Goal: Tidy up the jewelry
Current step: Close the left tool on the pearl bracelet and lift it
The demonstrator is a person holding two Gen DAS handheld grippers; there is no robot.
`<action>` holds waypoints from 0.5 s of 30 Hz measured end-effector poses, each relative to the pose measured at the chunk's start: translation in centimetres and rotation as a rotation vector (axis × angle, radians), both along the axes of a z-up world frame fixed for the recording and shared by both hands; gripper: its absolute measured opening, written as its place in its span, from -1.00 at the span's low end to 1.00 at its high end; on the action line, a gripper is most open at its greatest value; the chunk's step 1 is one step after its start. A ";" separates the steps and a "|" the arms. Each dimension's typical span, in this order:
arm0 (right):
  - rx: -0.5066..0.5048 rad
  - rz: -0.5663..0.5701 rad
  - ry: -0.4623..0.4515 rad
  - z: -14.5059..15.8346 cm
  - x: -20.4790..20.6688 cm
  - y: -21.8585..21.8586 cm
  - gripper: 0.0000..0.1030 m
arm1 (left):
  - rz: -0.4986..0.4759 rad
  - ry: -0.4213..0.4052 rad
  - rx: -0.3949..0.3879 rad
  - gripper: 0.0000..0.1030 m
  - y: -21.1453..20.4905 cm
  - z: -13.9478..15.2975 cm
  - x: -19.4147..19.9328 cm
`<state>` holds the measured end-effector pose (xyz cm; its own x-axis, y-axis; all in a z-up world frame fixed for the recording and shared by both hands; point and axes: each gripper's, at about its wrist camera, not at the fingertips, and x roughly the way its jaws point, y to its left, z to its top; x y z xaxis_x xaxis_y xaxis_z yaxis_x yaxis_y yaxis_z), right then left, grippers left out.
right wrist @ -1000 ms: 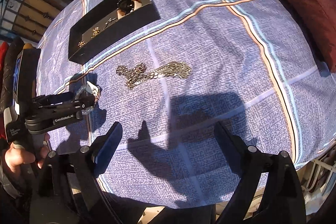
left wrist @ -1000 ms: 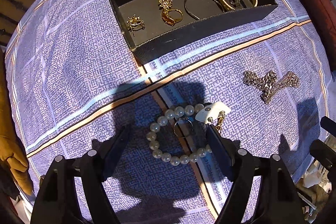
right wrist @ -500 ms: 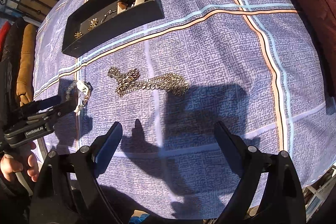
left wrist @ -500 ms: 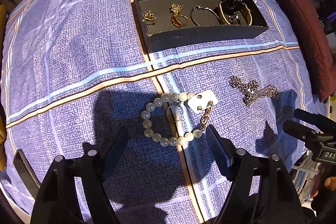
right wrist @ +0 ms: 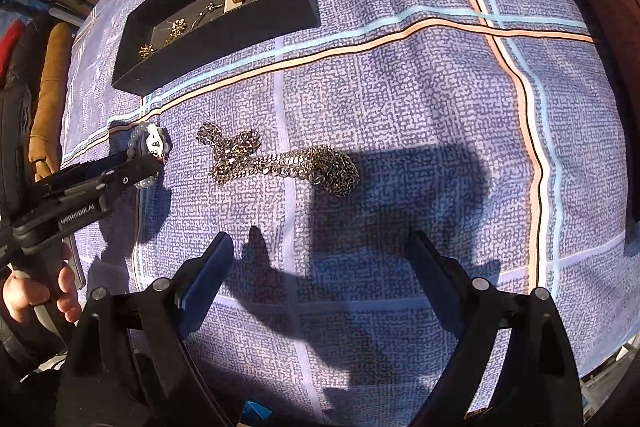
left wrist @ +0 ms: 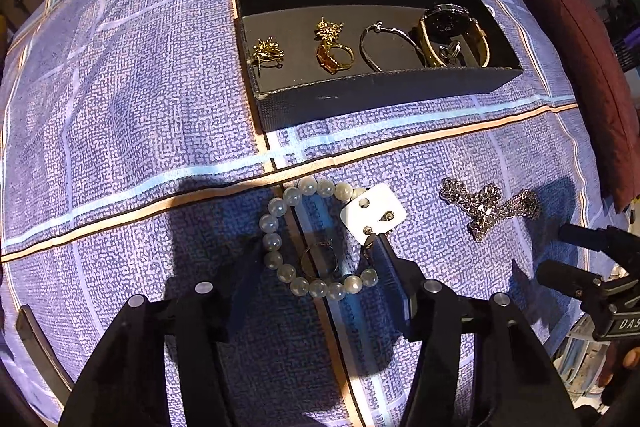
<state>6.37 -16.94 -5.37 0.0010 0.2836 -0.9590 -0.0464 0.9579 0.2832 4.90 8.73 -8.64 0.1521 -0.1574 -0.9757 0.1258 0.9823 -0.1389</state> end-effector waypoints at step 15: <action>0.005 0.080 -0.016 -0.4 2.5 2.0 0.71 | 0.064 -0.035 -0.067 -0.65 0.2 2.5 -3.1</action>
